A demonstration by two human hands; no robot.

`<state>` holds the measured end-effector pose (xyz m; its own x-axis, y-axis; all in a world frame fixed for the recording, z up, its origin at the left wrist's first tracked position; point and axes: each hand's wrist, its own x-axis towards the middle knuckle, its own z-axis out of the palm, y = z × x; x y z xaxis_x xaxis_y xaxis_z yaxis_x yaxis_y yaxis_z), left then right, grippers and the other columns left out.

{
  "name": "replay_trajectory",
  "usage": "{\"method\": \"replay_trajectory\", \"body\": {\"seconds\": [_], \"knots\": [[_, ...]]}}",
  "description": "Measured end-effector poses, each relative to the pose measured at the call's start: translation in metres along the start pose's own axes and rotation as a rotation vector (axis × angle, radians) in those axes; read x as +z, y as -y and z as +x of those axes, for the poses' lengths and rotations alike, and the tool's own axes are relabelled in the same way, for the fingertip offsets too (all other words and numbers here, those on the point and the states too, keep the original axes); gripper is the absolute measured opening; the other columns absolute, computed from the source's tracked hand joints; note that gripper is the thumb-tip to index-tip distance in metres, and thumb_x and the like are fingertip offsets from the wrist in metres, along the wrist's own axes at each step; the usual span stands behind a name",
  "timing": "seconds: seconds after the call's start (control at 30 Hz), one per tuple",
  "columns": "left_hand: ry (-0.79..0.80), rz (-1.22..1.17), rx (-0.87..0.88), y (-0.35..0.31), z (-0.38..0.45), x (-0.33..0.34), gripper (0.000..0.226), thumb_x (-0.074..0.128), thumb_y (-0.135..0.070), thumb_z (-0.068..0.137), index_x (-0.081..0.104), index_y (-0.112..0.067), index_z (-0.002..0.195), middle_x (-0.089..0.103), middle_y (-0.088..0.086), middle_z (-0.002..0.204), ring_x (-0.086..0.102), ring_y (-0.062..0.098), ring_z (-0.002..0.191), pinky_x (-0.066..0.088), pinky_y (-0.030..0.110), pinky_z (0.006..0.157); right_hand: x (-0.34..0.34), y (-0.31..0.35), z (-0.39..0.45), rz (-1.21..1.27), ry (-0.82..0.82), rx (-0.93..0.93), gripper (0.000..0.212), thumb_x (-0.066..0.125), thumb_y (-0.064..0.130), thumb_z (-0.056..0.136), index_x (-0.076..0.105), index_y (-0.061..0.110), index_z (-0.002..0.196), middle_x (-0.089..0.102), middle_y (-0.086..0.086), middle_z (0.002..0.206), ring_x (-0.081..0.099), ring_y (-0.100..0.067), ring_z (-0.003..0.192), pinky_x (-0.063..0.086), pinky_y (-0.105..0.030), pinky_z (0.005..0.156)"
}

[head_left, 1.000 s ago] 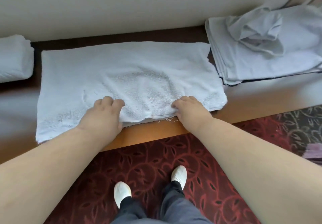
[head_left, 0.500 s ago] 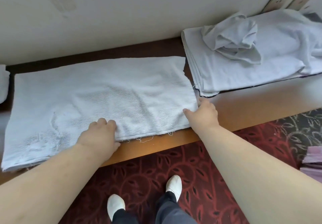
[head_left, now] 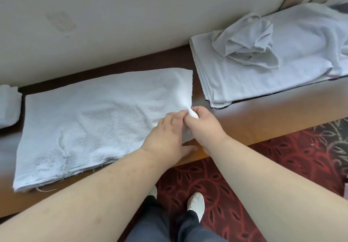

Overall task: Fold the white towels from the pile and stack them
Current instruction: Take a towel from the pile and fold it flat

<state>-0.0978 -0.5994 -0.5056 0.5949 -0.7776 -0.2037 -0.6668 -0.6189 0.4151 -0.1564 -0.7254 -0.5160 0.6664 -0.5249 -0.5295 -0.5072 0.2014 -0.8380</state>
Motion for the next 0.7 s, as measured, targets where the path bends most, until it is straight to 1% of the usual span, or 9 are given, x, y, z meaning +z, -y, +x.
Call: {"method": "replay_trajectory", "body": {"seconds": [0.1, 0.17, 0.23, 0.3, 0.4, 0.47, 0.57, 0.63, 0.7], "knots": [[-0.072, -0.126, -0.103, -0.007, 0.021, -0.009, 0.055, 0.058, -0.03, 0.087, 0.035, -0.035, 0.138, 0.051, -0.006, 0.13, 0.055, 0.018, 0.11, 0.046, 0.028, 0.087, -0.003, 0.006, 0.001, 0.09, -0.007, 0.03, 0.023, 0.067, 0.041, 0.081, 0.062, 0.026, 0.097, 0.072, 0.003, 0.092, 0.068, -0.013, 0.084, 0.051, -0.027, 0.07], [-0.007, -0.092, -0.11, -0.006, 0.032, -0.015, 0.044, 0.052, -0.02, 0.089, 0.046, -0.04, 0.127, 0.058, -0.01, 0.117, 0.06, 0.017, 0.097, 0.048, 0.029, 0.078, -0.012, 0.001, 0.005, 0.133, -0.066, 0.077, 0.024, 0.066, 0.045, 0.081, 0.064, 0.025, 0.095, 0.071, 0.004, 0.088, 0.065, -0.015, 0.082, 0.049, -0.028, 0.072], [0.016, -0.113, -0.091, -0.005, 0.036, -0.019, 0.03, 0.053, -0.023, 0.09, 0.054, -0.041, 0.114, 0.062, -0.013, 0.101, 0.061, 0.015, 0.088, 0.046, 0.026, 0.069, -0.017, -0.004, 0.011, 0.242, -0.134, 0.206, 0.028, 0.061, 0.051, 0.084, 0.066, 0.026, 0.093, 0.069, 0.006, 0.084, 0.062, -0.019, 0.081, 0.049, -0.033, 0.073], [-0.023, -0.208, -0.12, -0.006, 0.037, -0.023, 0.007, 0.053, -0.038, 0.092, 0.055, -0.038, 0.098, 0.062, -0.012, 0.08, 0.06, 0.011, 0.074, 0.041, 0.025, 0.056, -0.021, -0.004, 0.023, 0.298, -0.135, 0.354, 0.038, 0.056, 0.06, 0.086, 0.067, 0.026, 0.099, 0.069, 0.005, 0.097, 0.06, -0.017, 0.083, 0.048, -0.034, 0.069], [-0.075, -0.326, -0.209, -0.006, 0.041, -0.035, 0.02, 0.045, -0.053, 0.089, 0.052, -0.037, 0.081, 0.058, -0.01, 0.066, 0.055, 0.007, 0.06, 0.033, 0.025, 0.049, -0.025, 0.006, 0.05, 0.452, 0.087, 0.5, 0.06, 0.049, 0.072, 0.086, 0.064, 0.023, 0.118, 0.066, -0.003, 0.12, 0.064, -0.023, 0.102, 0.051, -0.04, 0.075], [-0.031, -0.361, -0.184, -0.003, 0.042, -0.046, 0.024, 0.041, -0.06, 0.085, 0.052, -0.04, 0.079, 0.061, -0.015, 0.066, 0.055, 0.004, 0.057, 0.036, 0.024, 0.046, -0.028, 0.02, 0.069, 0.485, 0.22, 0.493, 0.066, 0.048, 0.072, 0.087, 0.062, 0.02, 0.125, 0.071, -0.009, 0.117, 0.069, -0.03, 0.103, 0.054, -0.044, 0.082], [0.104, -0.447, -0.122, -0.003, 0.037, -0.054, 0.031, 0.039, -0.068, 0.072, 0.054, -0.043, 0.083, 0.063, -0.02, 0.07, 0.055, -0.005, 0.059, 0.039, 0.011, 0.043, -0.023, 0.051, 0.092, 0.437, 0.225, 0.484, 0.055, 0.062, 0.052, 0.09, 0.062, 0.01, 0.127, 0.072, -0.016, 0.114, 0.07, -0.032, 0.102, 0.055, -0.045, 0.091], [0.129, -0.446, -0.095, -0.001, 0.039, -0.047, 0.018, 0.049, -0.057, 0.081, 0.055, -0.042, 0.087, 0.064, -0.016, 0.073, 0.056, -0.004, 0.062, 0.04, 0.01, 0.048, -0.018, 0.066, 0.104, 0.296, 0.075, 0.387, 0.036, 0.063, 0.027, 0.094, 0.063, 0.007, 0.123, 0.072, -0.016, 0.107, 0.071, -0.029, 0.093, 0.058, -0.038, 0.081], [0.108, -0.427, -0.111, 0.001, 0.044, -0.04, 0.007, 0.053, -0.043, 0.088, 0.056, -0.04, 0.093, 0.063, -0.011, 0.072, 0.057, 0.003, 0.065, 0.042, 0.016, 0.051, -0.018, 0.072, 0.117, 0.252, -0.079, 0.195, 0.018, 0.057, 0.012, 0.094, 0.067, 0.015, 0.108, 0.072, -0.013, 0.102, 0.072, -0.028, 0.085, 0.059, -0.034, 0.068]]}}
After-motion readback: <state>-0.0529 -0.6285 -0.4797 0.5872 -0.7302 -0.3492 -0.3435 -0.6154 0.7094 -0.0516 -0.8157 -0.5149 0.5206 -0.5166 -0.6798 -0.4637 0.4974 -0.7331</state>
